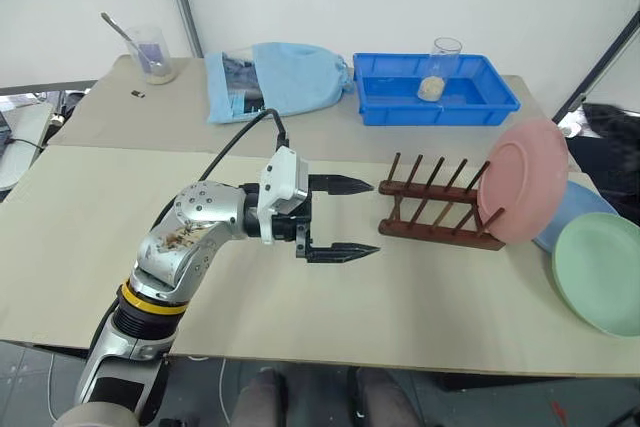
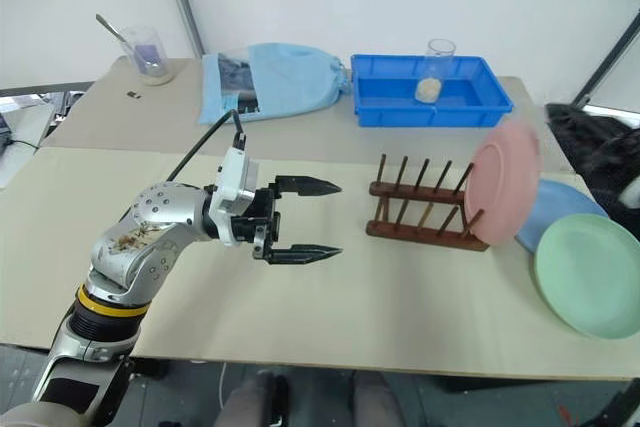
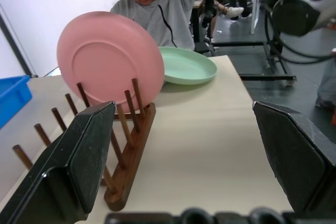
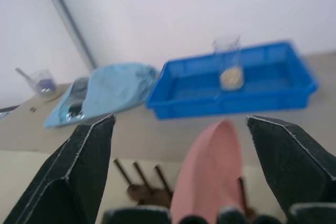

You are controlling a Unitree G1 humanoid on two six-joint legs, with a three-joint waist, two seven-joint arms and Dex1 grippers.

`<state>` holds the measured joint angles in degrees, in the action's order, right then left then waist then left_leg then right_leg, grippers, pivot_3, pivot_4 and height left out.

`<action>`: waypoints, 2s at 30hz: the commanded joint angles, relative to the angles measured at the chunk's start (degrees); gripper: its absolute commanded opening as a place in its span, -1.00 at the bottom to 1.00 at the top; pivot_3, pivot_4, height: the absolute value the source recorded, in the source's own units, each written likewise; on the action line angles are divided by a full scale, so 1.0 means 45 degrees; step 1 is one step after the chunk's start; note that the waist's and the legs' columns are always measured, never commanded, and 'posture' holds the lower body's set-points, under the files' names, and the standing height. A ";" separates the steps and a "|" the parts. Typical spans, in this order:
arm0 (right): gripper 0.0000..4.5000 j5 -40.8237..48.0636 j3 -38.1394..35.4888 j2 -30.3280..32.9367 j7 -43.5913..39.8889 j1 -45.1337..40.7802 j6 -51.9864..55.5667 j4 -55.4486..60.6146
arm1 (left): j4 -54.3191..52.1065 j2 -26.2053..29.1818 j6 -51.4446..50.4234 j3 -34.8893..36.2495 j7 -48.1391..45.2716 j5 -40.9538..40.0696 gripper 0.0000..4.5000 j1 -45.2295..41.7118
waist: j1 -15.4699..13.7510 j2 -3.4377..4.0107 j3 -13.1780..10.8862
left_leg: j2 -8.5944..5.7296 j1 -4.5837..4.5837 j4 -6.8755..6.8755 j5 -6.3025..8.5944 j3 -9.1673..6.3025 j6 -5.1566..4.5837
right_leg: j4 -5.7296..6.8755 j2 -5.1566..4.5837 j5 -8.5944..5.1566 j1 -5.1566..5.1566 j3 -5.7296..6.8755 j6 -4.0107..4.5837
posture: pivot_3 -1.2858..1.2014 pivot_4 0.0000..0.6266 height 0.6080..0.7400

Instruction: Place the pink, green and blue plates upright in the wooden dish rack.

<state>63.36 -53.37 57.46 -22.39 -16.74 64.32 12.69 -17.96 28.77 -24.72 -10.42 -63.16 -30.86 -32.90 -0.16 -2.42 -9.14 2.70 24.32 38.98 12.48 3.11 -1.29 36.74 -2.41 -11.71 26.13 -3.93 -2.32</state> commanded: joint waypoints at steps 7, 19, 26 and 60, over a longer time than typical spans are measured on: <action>0.96 -0.3566 -0.2527 -0.0584 -0.3533 0.8771 -0.1332 0.4506 | -0.0177 0.0153 0.0303 -0.0683 -0.1669 -0.0286 1.00 -0.0021 | -0.0017 0.0035 0.0031 | 0.0004 -0.0025 0.0024 0.0005 -0.0005 -0.0007 | 0.0001 0.0005 -0.0017 -0.0042 -0.0003 -0.0009 | 0.03 -0.52 0.34; 0.96 -0.9986 0.4569 -0.2417 -0.1502 0.9069 -0.6208 0.3502 | 0.0567 -0.0106 0.1487 -0.1577 -0.2593 0.0743 1.00 -0.0134 | 0.0252 0.0082 0.0057 | -0.0004 -0.0127 0.0033 0.0008 0.0001 -0.0004 | -0.0009 -0.0003 -0.0067 -0.0139 -0.0016 0.0076 | 0.03 -0.52 0.34; 0.86 -1.1624 0.5835 -0.3014 -0.0175 0.7513 -0.6542 0.2211 | 0.0565 -0.0273 0.1625 -0.1624 -0.2486 0.1017 1.00 -0.0105 | 0.0175 0.0084 0.0057 | -0.0027 -0.0112 0.0025 0.0011 -0.0009 -0.0011 | -0.0018 -0.0014 -0.0076 -0.0144 -0.0018 0.0070 | 0.03 -0.52 0.34; -0.96 -0.8161 0.5140 -0.1291 -0.1788 -0.2212 -0.4752 0.4719 | 0.0694 0.0362 0.0641 0.0169 -0.1336 0.0566 1.00 0.0158 | 0.0408 0.0090 0.0016 | 0.0000 -0.0204 -0.0009 0.0012 -0.0032 -0.0012 | -0.0003 0.0025 -0.0097 -0.0199 -0.0004 0.0104 | 0.03 -0.52 0.34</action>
<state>21.20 -31.36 53.05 -28.90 -22.52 43.41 35.39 -13.07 29.61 -21.43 -11.59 -70.12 -27.35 -32.48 1.68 -2.01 -9.07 2.70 23.43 38.90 12.53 2.92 -1.35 36.72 -2.29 -12.17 25.24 -3.93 -1.83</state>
